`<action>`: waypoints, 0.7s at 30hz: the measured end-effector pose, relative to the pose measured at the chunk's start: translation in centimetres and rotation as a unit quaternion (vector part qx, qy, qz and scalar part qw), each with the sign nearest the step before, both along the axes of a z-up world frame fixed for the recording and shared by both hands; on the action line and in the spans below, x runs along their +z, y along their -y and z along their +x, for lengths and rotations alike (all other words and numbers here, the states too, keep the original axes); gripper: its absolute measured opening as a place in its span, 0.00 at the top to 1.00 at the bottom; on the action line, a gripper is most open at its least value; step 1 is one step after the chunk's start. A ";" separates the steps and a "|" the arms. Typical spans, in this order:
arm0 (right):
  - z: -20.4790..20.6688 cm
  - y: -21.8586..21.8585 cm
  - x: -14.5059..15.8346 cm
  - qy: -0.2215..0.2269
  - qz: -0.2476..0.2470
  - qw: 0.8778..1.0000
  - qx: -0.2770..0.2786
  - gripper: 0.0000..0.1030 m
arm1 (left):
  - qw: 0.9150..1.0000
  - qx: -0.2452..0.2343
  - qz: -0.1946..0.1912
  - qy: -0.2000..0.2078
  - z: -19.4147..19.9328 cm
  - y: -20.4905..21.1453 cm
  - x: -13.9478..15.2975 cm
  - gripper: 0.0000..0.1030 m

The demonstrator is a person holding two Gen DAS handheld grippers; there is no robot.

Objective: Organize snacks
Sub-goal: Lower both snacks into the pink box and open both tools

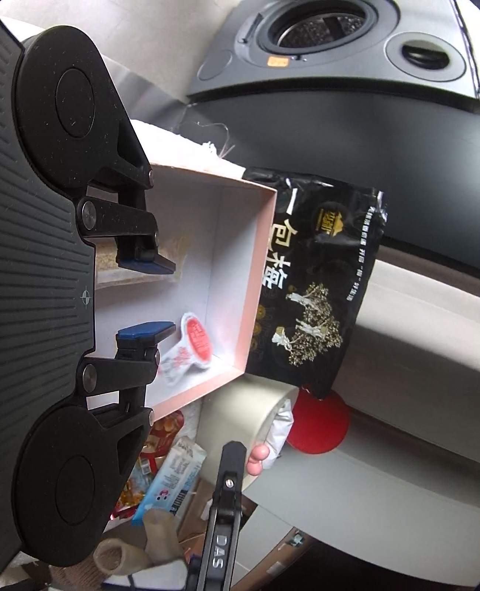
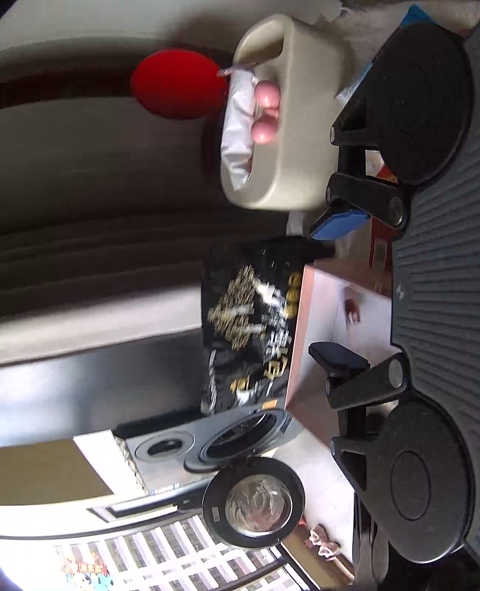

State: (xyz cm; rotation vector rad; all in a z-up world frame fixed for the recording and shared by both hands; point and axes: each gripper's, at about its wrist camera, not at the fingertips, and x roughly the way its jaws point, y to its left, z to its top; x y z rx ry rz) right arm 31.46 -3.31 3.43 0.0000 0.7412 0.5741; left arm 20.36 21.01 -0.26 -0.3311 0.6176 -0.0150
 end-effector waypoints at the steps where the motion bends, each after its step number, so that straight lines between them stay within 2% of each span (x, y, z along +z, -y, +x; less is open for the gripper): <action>1: 0.9 0.5 -0.8 -0.016 -0.002 1.000 -0.008 0.40 | 1.000 -0.004 -0.002 0.008 -0.3 0.2 0.2 0.69; 5: 4.4 0.8 -4.9 -0.093 -0.002 0.995 -0.023 0.41 | 0.999 -0.031 -0.028 0.035 -2.5 1.5 0.6 0.69; 6: 5.1 0.5 -5.9 -0.103 -0.008 0.994 -0.027 0.43 | 0.998 -0.038 -0.031 0.041 -3.1 1.9 0.7 0.69; 8: 6.3 -0.1 -7.5 -0.108 -0.019 0.993 -0.036 0.54 | 0.996 -0.059 -0.037 0.049 -4.5 3.0 0.8 0.69; 11: 8.0 -0.8 -9.2 -0.125 -0.025 0.991 -0.036 0.55 | 0.994 -0.086 -0.046 0.045 -5.8 4.3 0.5 0.69; 12: 8.3 -0.8 -9.6 -0.137 -0.023 0.990 -0.028 0.56 | 0.994 -0.091 -0.046 0.041 -6.1 4.7 0.3 0.69; 14: 8.2 -0.6 -9.8 -0.163 -0.016 0.986 -0.005 0.70 | 0.994 -0.098 -0.040 0.029 -6.7 5.4 -0.5 0.69; 16: 7.6 0.2 -9.4 -0.178 0.001 0.984 0.015 0.71 | 0.994 -0.101 -0.041 0.016 -6.8 5.7 -1.4 0.69; 18: 6.9 1.2 -8.8 -0.191 0.013 0.981 0.022 0.78 | 0.994 -0.095 -0.048 0.002 -6.5 5.8 -2.4 0.69; 20: 6.5 2.5 -8.2 -0.205 0.032 0.978 0.021 0.90 | 0.995 -0.084 -0.054 -0.008 -6.3 5.9 -3.2 0.69; 21: 6.2 3.2 -8.0 -0.216 0.047 0.975 0.022 0.91 | 0.995 -0.083 -0.056 -0.010 -6.2 5.9 -3.3 0.69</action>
